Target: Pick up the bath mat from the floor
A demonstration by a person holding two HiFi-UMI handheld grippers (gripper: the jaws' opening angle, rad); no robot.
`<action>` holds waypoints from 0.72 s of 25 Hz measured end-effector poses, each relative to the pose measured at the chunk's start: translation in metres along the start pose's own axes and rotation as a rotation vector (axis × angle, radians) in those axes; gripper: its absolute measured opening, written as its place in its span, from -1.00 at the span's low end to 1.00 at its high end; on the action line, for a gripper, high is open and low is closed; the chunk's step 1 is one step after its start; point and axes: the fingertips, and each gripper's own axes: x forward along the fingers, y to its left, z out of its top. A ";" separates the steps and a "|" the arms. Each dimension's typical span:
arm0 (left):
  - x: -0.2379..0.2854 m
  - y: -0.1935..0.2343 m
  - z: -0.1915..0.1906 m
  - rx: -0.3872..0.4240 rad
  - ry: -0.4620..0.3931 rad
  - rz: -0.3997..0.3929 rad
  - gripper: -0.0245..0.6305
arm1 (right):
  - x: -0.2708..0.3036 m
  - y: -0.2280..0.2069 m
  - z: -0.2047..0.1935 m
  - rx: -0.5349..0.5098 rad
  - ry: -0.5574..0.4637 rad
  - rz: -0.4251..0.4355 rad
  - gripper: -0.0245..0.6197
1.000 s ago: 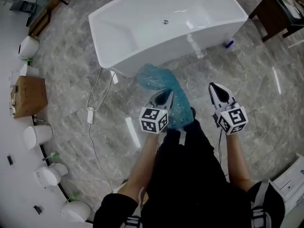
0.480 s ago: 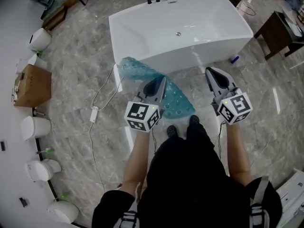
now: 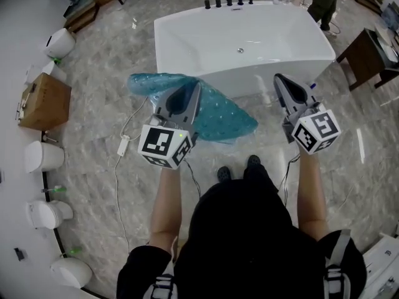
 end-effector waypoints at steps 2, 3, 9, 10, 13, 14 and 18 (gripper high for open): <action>-0.006 0.000 0.001 0.009 -0.001 0.007 -0.80 | 0.001 0.007 0.003 -0.019 0.004 0.014 -0.89; -0.011 -0.001 0.003 0.009 -0.005 0.008 -0.80 | 0.001 0.011 0.008 -0.027 0.006 0.017 -0.89; -0.022 -0.004 0.001 -0.006 -0.001 0.018 -0.79 | -0.003 0.023 0.011 -0.051 0.028 0.023 -0.89; -0.019 -0.003 -0.005 -0.008 0.000 0.021 -0.79 | -0.001 0.019 0.005 -0.052 0.031 0.023 -0.89; -0.006 0.008 -0.020 -0.013 0.002 0.029 -0.79 | 0.012 0.009 -0.011 -0.051 0.033 0.030 -0.89; -0.003 0.012 -0.025 -0.013 0.005 0.031 -0.79 | 0.016 0.007 -0.015 -0.050 0.034 0.031 -0.89; 0.002 0.023 -0.052 -0.012 0.015 0.027 -0.79 | 0.029 0.008 -0.043 -0.054 0.036 0.017 -0.89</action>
